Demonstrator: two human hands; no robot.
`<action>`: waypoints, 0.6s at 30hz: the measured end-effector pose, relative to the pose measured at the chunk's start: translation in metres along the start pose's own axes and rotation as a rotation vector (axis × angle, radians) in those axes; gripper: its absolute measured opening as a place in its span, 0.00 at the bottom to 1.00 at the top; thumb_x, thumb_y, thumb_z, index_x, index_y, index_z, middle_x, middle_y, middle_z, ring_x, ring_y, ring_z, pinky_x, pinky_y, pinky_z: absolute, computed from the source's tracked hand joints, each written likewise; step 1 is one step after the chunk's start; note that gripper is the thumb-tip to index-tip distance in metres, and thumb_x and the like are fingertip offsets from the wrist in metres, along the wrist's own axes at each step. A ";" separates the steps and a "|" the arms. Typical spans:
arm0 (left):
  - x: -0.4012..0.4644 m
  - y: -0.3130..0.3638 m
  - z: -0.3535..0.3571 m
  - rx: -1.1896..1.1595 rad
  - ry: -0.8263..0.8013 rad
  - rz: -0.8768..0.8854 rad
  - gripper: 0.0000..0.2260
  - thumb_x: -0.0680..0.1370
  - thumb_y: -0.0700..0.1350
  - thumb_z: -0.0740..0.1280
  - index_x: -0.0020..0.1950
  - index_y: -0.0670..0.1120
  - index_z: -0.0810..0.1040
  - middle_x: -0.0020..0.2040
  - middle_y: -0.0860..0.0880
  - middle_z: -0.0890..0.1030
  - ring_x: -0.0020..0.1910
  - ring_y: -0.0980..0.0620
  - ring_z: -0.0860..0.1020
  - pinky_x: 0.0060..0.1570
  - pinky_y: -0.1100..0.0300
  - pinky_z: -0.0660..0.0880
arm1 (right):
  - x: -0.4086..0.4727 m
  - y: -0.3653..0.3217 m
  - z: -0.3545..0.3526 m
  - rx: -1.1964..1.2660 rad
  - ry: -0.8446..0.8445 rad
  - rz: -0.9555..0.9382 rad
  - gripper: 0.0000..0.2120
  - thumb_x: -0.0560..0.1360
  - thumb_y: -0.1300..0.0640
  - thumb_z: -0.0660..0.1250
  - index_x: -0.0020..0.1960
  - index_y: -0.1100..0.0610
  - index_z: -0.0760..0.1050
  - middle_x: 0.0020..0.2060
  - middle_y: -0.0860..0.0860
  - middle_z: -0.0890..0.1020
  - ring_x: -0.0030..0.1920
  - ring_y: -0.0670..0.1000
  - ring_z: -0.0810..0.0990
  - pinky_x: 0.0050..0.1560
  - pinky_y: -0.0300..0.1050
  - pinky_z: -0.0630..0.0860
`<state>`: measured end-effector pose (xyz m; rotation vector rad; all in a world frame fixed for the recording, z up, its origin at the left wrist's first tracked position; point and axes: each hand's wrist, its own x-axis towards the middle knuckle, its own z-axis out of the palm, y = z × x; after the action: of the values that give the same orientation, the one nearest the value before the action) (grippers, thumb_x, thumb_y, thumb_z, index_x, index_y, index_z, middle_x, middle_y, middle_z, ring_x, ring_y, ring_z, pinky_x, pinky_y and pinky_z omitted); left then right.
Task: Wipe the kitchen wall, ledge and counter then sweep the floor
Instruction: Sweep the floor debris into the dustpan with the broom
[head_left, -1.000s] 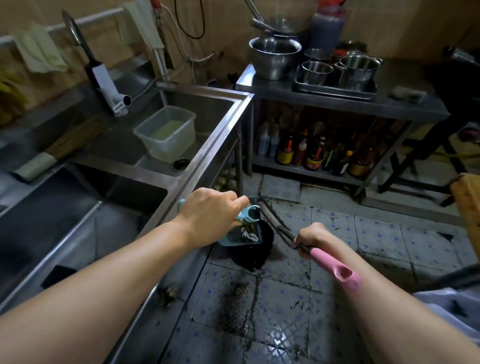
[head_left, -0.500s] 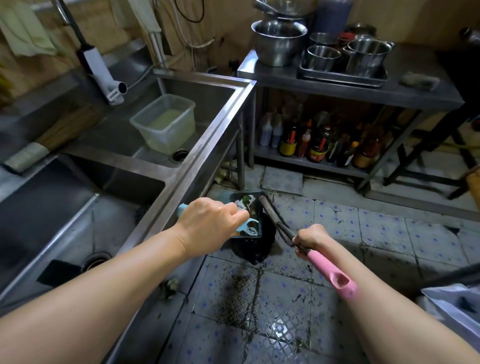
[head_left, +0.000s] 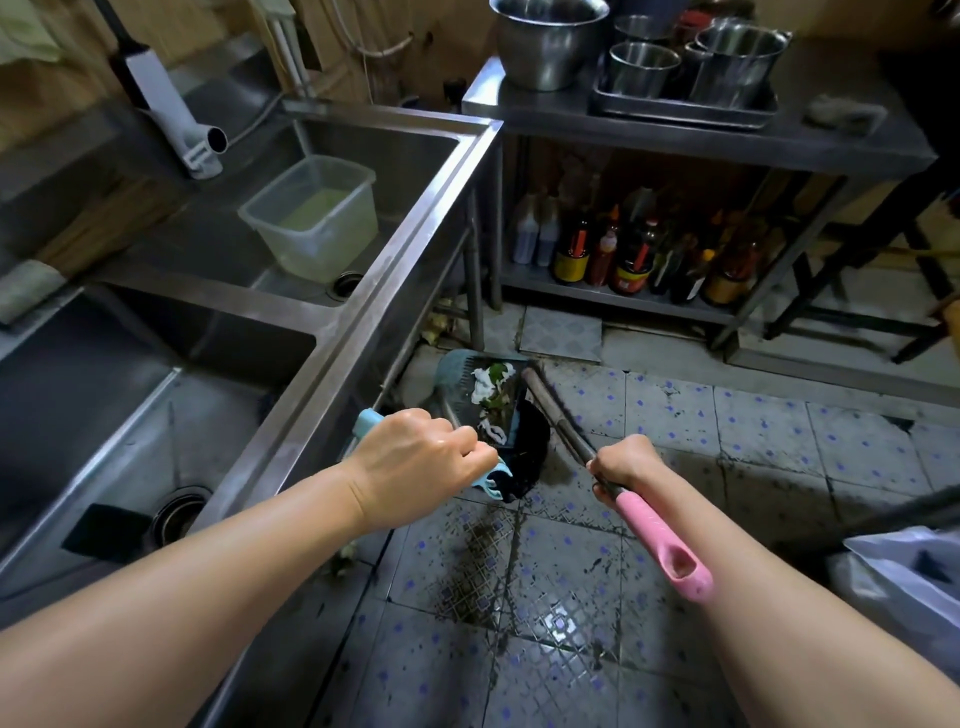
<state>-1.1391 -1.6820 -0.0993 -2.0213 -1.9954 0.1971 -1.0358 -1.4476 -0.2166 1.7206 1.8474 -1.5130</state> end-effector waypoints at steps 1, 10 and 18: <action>0.000 0.001 0.000 0.004 -0.002 0.008 0.08 0.65 0.34 0.61 0.34 0.47 0.73 0.25 0.52 0.70 0.19 0.53 0.67 0.24 0.64 0.57 | 0.002 0.003 0.002 0.007 0.004 0.001 0.06 0.69 0.69 0.67 0.36 0.64 0.71 0.32 0.60 0.77 0.29 0.59 0.77 0.36 0.50 0.77; -0.002 0.017 -0.007 -0.005 -0.155 0.011 0.12 0.64 0.30 0.55 0.31 0.47 0.69 0.21 0.53 0.66 0.16 0.54 0.64 0.21 0.65 0.56 | -0.001 0.023 0.010 0.024 0.030 -0.013 0.03 0.69 0.69 0.65 0.42 0.66 0.74 0.35 0.61 0.79 0.27 0.58 0.77 0.37 0.52 0.79; -0.003 0.033 -0.005 0.005 -0.439 -0.095 0.12 0.73 0.33 0.58 0.54 0.46 0.67 0.28 0.50 0.66 0.27 0.45 0.66 0.24 0.60 0.52 | -0.008 0.030 0.009 0.007 0.037 -0.034 0.04 0.70 0.69 0.65 0.45 0.67 0.72 0.38 0.62 0.78 0.25 0.57 0.77 0.33 0.48 0.77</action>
<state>-1.1064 -1.6853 -0.1047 -2.0044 -2.3312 0.6749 -1.0129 -1.4656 -0.2302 1.7404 1.9006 -1.5122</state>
